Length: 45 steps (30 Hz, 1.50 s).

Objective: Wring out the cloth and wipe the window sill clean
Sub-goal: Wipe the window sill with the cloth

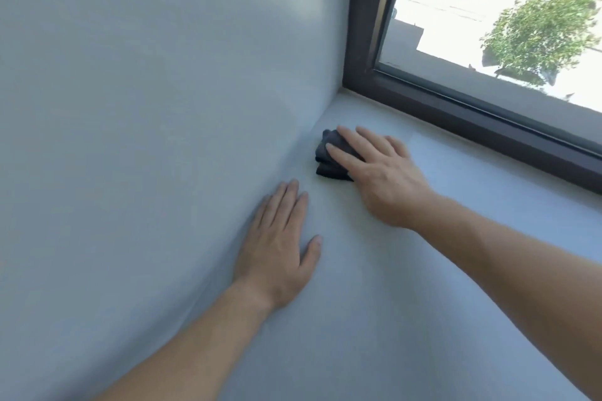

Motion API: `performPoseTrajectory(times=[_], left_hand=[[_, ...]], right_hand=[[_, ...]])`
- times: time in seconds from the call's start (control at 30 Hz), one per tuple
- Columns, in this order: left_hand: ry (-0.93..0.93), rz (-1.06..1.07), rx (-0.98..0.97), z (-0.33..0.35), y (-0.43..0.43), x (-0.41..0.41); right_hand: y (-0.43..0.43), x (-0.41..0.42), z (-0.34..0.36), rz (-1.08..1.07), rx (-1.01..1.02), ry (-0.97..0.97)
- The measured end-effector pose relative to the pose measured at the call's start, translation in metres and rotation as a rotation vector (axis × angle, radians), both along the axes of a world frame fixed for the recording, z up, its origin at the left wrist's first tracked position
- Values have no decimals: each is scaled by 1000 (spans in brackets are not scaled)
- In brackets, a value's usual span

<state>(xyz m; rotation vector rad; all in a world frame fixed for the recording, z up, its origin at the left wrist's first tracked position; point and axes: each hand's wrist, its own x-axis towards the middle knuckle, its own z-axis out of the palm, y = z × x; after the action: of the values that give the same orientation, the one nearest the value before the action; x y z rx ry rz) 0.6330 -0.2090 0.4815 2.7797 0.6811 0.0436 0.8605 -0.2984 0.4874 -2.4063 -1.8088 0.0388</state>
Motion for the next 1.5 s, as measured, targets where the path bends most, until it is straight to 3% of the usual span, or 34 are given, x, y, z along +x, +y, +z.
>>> performPoseTrajectory(times=[0.1,0.3,0.43,0.57,0.7,0.8,1.0,1.17,1.3,1.43,1.5], left_hand=[[14,0,13,0,-1,1],[21,10,17,0,-1,-1],[6,11,31,1,0,-1],[1,13,23,-1,-2,-1],[5,12,28,-1,-2,0],[6,16,21,-1,-1,-1],[-4,11,20,-2,-2,-1],[-14,14,19,-3,-2,0],[-22,13,22,-2,-1,1],[-19,11,23,-2,0,-1],[-29,11,16,-1,0,-1]], right_hand=[[31,14,7,-263,2,64],[21,-11,0,-16,56,27],[52,28,5,-241,24,-34],[70,20,2,-374,59,53],[41,2,7,-203,134,153],[-3,2,5,-59,78,64],[29,14,17,-410,-13,56],[31,15,15,-203,-41,22],[28,3,9,-217,16,102],[-17,-41,2,23,52,96],[-21,-11,3,-17,25,48]])
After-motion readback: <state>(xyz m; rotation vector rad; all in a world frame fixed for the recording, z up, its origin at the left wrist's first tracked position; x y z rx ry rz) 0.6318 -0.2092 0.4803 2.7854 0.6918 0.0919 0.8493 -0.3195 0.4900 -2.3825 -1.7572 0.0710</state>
